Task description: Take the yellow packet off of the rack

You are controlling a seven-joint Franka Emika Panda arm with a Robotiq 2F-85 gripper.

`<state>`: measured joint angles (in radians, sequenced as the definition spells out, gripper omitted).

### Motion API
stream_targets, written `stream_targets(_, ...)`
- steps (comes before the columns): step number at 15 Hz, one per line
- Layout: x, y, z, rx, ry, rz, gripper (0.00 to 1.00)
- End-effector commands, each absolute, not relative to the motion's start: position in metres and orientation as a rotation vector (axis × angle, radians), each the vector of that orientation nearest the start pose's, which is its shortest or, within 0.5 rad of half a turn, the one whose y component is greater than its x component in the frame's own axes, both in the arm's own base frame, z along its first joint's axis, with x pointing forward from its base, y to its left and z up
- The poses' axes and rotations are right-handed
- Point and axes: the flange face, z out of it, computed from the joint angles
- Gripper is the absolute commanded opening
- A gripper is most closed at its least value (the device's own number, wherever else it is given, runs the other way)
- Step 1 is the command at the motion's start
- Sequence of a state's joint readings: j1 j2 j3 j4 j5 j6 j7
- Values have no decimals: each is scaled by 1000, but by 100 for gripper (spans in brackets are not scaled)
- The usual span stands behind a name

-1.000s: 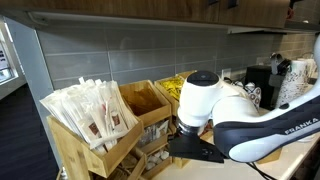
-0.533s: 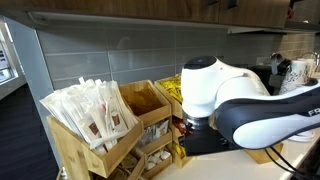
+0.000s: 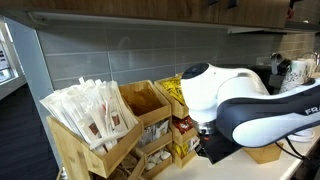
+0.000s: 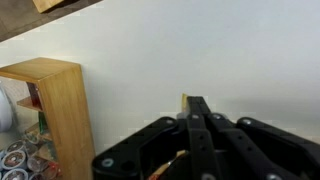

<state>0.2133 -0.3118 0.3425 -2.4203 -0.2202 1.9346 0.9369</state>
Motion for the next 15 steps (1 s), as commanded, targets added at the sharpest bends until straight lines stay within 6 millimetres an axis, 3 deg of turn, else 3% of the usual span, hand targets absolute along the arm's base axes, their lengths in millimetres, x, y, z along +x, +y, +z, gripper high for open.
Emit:
stream_targets(1,370,200,382,-3514,408,-22,0)
stream_targets(8,375,189,341,-3513,303,92,0)
stream_targets(9,376,189,338,-3512,320,85,26)
stream_targets(10,377,189,337,-3494,316,84,27)
stream_targets(15,381,183,356,-3396,286,-80,63)
